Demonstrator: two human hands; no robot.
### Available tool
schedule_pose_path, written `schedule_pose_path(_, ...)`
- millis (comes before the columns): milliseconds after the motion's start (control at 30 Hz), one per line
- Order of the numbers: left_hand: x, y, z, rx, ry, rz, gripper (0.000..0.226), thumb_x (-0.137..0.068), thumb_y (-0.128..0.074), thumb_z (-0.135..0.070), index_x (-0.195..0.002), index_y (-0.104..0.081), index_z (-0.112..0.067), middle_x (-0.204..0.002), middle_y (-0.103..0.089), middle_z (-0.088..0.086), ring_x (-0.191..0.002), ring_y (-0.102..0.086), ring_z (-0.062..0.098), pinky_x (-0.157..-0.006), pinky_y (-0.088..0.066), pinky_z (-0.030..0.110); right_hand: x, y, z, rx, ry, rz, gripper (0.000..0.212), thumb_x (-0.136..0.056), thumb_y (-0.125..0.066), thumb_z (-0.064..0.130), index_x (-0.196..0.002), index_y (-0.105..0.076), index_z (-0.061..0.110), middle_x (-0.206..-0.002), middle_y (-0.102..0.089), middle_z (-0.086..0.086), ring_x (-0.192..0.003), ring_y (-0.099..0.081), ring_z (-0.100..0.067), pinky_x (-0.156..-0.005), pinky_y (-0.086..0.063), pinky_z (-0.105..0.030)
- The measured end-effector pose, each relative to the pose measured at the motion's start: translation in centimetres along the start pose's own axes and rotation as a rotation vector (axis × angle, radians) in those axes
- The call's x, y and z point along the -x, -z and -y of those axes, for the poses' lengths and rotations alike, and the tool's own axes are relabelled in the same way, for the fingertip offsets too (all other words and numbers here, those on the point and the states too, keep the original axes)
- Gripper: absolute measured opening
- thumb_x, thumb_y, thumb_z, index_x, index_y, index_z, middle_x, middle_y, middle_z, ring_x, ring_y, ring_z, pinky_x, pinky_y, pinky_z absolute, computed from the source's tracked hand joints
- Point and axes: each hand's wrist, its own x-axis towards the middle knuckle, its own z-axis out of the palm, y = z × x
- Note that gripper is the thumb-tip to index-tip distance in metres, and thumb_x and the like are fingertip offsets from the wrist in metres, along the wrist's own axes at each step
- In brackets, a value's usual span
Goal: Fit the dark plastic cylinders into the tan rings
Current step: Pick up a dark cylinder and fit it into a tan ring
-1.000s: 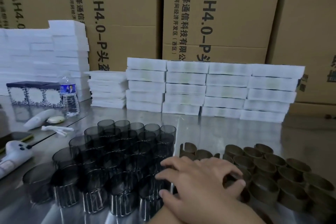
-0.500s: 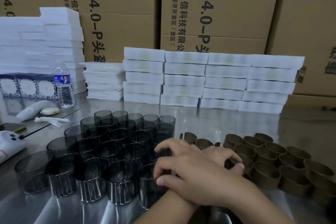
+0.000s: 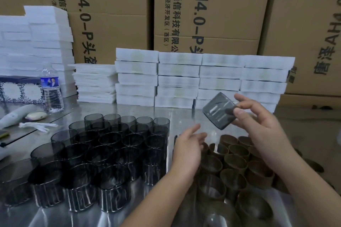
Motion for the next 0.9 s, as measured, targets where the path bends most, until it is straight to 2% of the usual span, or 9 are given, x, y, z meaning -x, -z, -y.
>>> schedule_pose_path(100,0.3,-0.1,0.1,0.212,0.075,0.065,0.04,-0.104,-0.035,-0.008,-0.143,-0.044,-0.016,-0.117,-0.068,0.018,-0.089,-0.071,0.019,-0.078,-0.058,0.025,1.0,0.1,-1.6,0.117,0.044,0.026,0.009,-0.074,-0.062,0.042,-0.077,-0.07,0.046,-0.134,-0.049,0.019,-0.098,-0.064,0.004,-0.084,-0.051,-0.016)
schedule_pose_path(167,0.1,0.3,-0.1,0.282,0.085,0.075,0.032,-0.104,-0.039,-0.022,-0.134,-0.05,-0.021,-0.109,-0.071,0.016,-0.089,-0.073,0.023,-0.078,-0.059,0.03,1.8,-0.2,-2.6,0.197,0.051,0.055,0.014,-0.071,-0.062,0.049,-0.082,-0.071,0.046,-0.136,-0.044,0.028,-0.099,-0.064,0.003,-0.084,-0.05,-0.013)
schedule_pose_path(300,0.1,1.5,0.5,0.216,0.128,0.122,0.025,-0.095,-0.049,-0.043,-0.107,-0.062,-0.025,-0.099,-0.075,0.011,-0.093,-0.073,0.026,-0.081,-0.058,0.032,2.7,-0.9,-3.9,0.168,0.023,0.041,0.026,-0.065,-0.072,0.051,-0.088,-0.067,0.042,-0.13,-0.055,0.021,-0.103,-0.063,-0.009,-0.094,-0.052,-0.033)
schedule_pose_path(367,0.0,2.0,0.7,0.197,0.105,0.151,0.037,-0.079,-0.062,-0.046,-0.108,-0.063,-0.023,-0.093,-0.076,0.009,-0.09,-0.074,0.025,-0.081,-0.058,0.033,3.0,-1.3,-4.2,0.079,-0.062,0.044,0.051,-0.057,-0.08,0.05,-0.102,-0.057,0.05,-0.126,-0.059,0.017,-0.109,-0.062,-0.014,-0.095,-0.051,-0.04)
schedule_pose_path(400,0.0,2.2,0.7,0.199,0.11,0.154,0.042,-0.075,-0.065,-0.046,-0.109,-0.063,-0.022,-0.091,-0.077,0.009,-0.088,-0.074,0.024,-0.08,-0.059,0.033,3.1,-1.5,-4.3,0.057,-0.088,0.05,0.064,-0.054,-0.082,0.051,-0.109,-0.05,0.055,-0.125,-0.059,0.016,-0.109,-0.061,-0.013,-0.095,-0.05,-0.038)
schedule_pose_path(467,-0.1,2.2,0.8,0.171,0.092,0.169,0.029,-0.085,-0.063,-0.039,-0.107,-0.065,-0.02,-0.093,-0.077,0.008,-0.089,-0.074,0.024,-0.078,-0.059,0.032,3.2,-1.4,-4.4,0.073,-0.09,0.068,0.078,-0.054,-0.083,0.049,-0.118,-0.041,0.06,-0.124,-0.056,0.019,-0.109,-0.058,-0.007,-0.092,-0.048,-0.029)
schedule_pose_path(533,-0.1,2.1,0.9,0.146,0.096,0.156,0.02,-0.094,-0.056,-0.036,-0.103,-0.069,-0.023,-0.097,-0.076,0.009,-0.092,-0.073,0.025,-0.08,-0.059,0.032,3.1,-1.3,-4.4,0.133,-0.075,0.099,0.076,-0.061,-0.085,0.042,-0.12,-0.041,0.06,-0.122,-0.053,0.023,-0.107,-0.056,-0.003,-0.089,-0.047,-0.024)
schedule_pose_path(633,0.1,1.9,0.9,0.14,0.093,0.15,0.02,-0.097,-0.053,-0.033,-0.101,-0.072,-0.027,-0.099,-0.076,0.008,-0.096,-0.072,0.027,-0.083,-0.059,0.035,3.3,-1.4,-4.5,0.183,-0.041,0.11,0.067,-0.066,-0.086,0.03,-0.119,-0.051,0.052,-0.119,-0.052,0.018,-0.107,-0.053,-0.006,-0.092,-0.049,-0.03)
schedule_pose_path(900,0.3,2.3,0.5,0.176,0.063,0.166,0.029,-0.101,-0.043,-0.018,-0.113,-0.068,-0.028,-0.105,-0.074,0.004,-0.092,-0.072,0.022,-0.075,-0.058,0.029,3.4,-1.6,-4.6,0.168,-0.008,0.124,0.069,-0.066,-0.086,0.031,-0.119,-0.049,0.054,-0.122,-0.052,0.015,-0.103,-0.055,-0.008,-0.086,-0.048,-0.025)
